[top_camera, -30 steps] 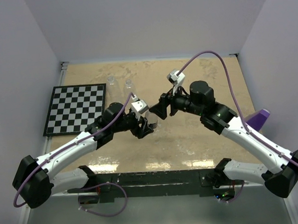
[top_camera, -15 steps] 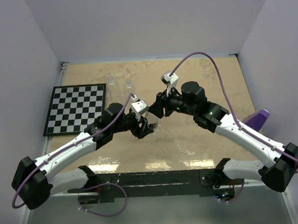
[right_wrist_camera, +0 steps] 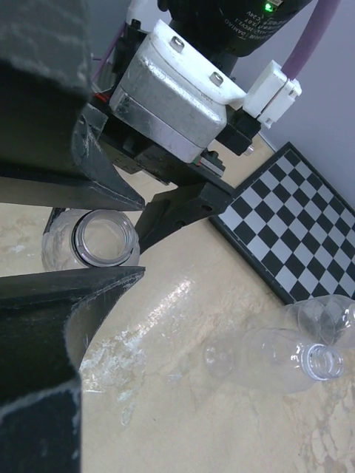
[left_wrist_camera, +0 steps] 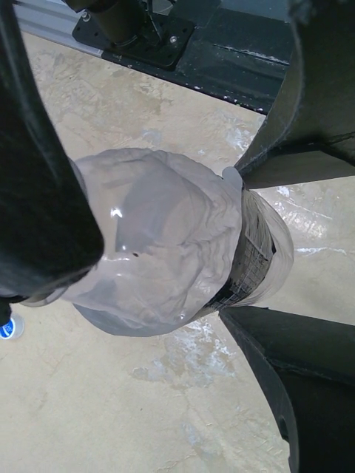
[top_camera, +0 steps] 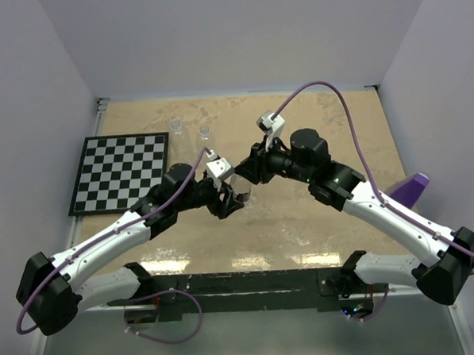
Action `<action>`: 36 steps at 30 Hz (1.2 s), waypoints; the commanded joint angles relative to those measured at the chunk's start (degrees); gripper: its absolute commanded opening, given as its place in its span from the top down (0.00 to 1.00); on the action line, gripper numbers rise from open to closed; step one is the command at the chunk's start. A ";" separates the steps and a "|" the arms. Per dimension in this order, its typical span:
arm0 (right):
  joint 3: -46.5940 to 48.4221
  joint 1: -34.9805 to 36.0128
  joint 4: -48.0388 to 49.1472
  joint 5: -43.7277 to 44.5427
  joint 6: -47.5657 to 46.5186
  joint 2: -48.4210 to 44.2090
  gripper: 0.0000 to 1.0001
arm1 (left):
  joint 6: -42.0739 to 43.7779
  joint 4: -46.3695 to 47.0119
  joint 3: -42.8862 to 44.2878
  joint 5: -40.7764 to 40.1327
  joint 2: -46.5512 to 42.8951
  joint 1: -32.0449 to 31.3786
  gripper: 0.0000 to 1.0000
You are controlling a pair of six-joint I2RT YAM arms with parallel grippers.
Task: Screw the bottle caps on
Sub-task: Pick up the plastic bottle at the center of the board.
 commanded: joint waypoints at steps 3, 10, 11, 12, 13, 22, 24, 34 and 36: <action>-1.17 0.27 4.77 -0.65 3.64 -3.45 1.00 | -0.56 12.22 -2.68 0.67 -4.90 -0.52 0.16; -2.41 0.35 7.58 -1.44 6.54 -5.83 1.00 | -2.32 25.76 -9.89 1.55 -8.07 -0.52 0.00; -2.58 0.35 7.94 -1.53 6.89 -6.00 1.00 | -2.32 27.08 -10.42 1.72 -7.90 -0.52 0.00; -2.67 0.27 8.20 -1.53 6.98 -6.18 1.00 | -2.32 27.70 -10.60 2.07 -7.64 -0.52 0.00; -2.85 0.35 8.38 -1.62 7.16 -6.44 1.00 | -2.32 28.23 -10.60 2.34 -7.37 -0.52 0.00; -4.17 0.35 11.10 -3.20 9.00 -7.24 1.00 | -4.08 36.15 -13.33 2.78 -6.67 -0.52 0.08; -4.43 0.35 11.45 -3.20 9.26 -7.50 1.00 | -3.99 35.79 -13.06 2.87 -5.97 -0.52 0.10; -5.31 0.35 11.72 -3.55 9.35 -7.94 0.79 | -3.38 34.04 -13.32 1.81 -6.84 -0.52 0.45; -5.66 0.27 12.07 -2.77 9.70 -8.99 0.63 | -3.46 33.60 -14.02 1.11 -7.54 -0.52 0.47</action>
